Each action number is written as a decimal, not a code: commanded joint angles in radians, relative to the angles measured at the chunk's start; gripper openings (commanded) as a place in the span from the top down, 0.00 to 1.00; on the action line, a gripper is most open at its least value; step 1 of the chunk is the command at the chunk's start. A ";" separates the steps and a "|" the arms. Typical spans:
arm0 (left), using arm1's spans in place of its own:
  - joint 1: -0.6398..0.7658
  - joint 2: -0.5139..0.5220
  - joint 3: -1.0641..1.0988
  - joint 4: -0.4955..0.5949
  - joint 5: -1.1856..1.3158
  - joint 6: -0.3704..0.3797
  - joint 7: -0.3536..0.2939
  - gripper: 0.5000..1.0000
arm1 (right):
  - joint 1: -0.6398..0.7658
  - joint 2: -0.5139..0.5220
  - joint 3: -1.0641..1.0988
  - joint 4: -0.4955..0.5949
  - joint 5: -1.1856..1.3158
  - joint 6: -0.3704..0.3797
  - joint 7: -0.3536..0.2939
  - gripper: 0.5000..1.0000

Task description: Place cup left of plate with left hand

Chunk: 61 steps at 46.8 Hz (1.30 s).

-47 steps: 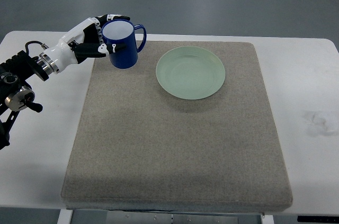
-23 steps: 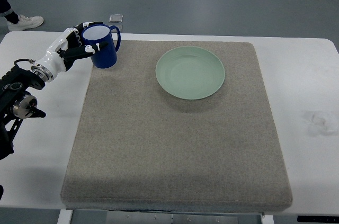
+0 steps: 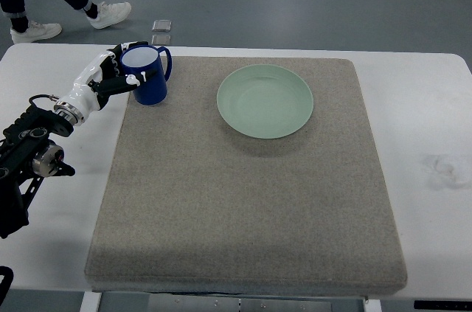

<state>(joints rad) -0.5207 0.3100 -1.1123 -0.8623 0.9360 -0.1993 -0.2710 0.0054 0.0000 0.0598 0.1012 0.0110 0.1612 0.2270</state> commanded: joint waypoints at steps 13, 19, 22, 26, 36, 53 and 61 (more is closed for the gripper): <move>0.018 0.001 0.008 0.002 0.006 -0.002 0.001 0.18 | 0.001 0.000 0.000 0.000 0.000 0.000 0.000 0.14; 0.019 0.001 0.023 0.002 0.004 -0.003 0.001 0.07 | 0.001 0.000 0.000 0.000 0.000 0.000 0.000 0.14; 0.021 0.001 0.025 0.000 0.004 -0.006 0.001 0.02 | 0.001 0.000 0.000 0.000 0.000 0.000 0.000 0.14; 0.021 0.003 0.025 -0.003 0.004 -0.012 0.001 0.01 | 0.001 0.000 0.000 0.000 0.000 0.000 0.000 0.14; 0.010 0.034 0.023 -0.029 -0.017 -0.046 0.001 0.01 | -0.001 0.000 0.000 0.000 0.000 0.000 0.000 0.14; -0.030 0.172 0.019 -0.041 -0.178 -0.089 0.003 0.01 | 0.001 0.000 0.000 0.000 0.000 0.000 0.000 0.14; -0.074 0.244 0.017 -0.020 -0.308 -0.244 0.019 0.01 | 0.001 0.000 0.000 0.000 0.000 0.000 0.000 0.14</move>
<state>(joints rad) -0.5764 0.5269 -1.0949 -0.8947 0.6906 -0.3958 -0.2638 0.0053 0.0000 0.0599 0.1012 0.0108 0.1614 0.2270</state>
